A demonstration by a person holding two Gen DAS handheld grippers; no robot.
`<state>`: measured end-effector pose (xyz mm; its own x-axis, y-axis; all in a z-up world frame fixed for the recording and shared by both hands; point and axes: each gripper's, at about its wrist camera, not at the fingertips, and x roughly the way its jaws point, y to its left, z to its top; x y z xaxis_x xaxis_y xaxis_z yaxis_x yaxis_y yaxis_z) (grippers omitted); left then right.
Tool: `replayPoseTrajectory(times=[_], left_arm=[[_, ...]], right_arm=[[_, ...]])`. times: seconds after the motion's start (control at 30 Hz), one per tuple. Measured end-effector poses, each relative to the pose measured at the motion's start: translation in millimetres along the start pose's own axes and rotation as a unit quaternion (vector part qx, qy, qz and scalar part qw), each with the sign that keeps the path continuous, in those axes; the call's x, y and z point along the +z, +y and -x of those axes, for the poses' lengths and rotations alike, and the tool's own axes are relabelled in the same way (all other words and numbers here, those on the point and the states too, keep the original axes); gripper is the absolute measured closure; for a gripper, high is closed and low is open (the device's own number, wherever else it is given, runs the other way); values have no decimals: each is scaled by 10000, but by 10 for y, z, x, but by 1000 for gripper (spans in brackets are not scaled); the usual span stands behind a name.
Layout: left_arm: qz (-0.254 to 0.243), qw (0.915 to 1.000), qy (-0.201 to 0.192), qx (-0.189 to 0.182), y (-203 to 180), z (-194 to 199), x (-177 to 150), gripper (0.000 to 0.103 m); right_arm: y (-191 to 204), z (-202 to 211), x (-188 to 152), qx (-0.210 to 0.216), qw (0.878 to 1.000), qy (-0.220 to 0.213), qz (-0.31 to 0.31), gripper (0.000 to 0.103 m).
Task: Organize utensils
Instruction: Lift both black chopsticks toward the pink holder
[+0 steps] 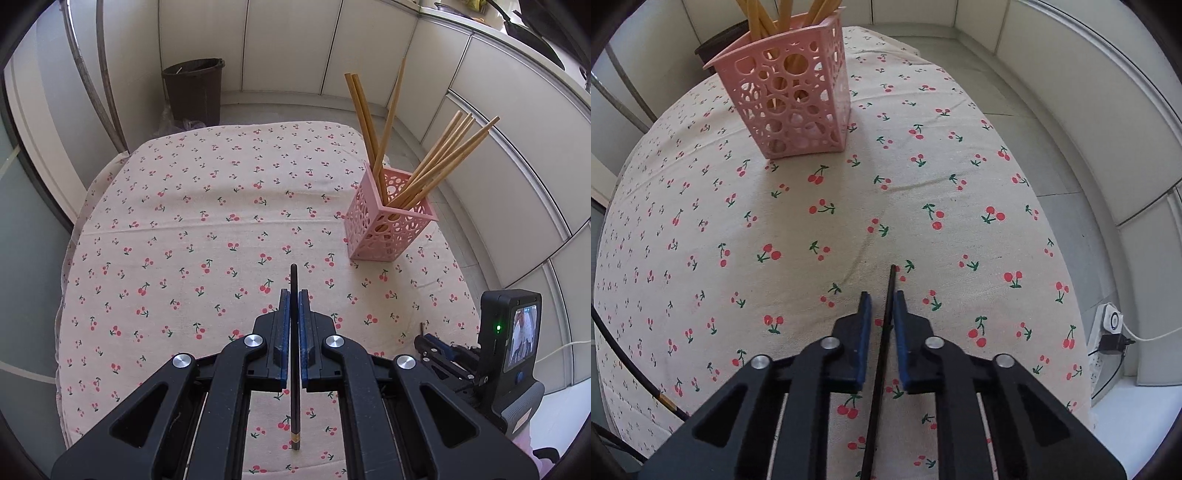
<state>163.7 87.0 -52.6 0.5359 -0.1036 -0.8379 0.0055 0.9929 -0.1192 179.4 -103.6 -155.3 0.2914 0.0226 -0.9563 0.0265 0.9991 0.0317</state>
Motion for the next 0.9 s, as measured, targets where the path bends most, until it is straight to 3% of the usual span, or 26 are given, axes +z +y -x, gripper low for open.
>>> replayPoseTrajectory(times=[0.17, 0.47, 0.9], left_arm=[[67, 9999, -119, -48, 34, 72, 19, 99], [-163, 9974, -669, -197, -26, 492, 27, 99], [-40, 9873, -1535, -413, -108, 1065, 426, 99]], right_arm=[[-102, 128, -147, 236, 9996, -108, 86, 98], [-255, 981, -293, 796, 9915, -1013, 159, 98], [-415, 2213, -19, 1354, 9602, -2437, 167, 98]])
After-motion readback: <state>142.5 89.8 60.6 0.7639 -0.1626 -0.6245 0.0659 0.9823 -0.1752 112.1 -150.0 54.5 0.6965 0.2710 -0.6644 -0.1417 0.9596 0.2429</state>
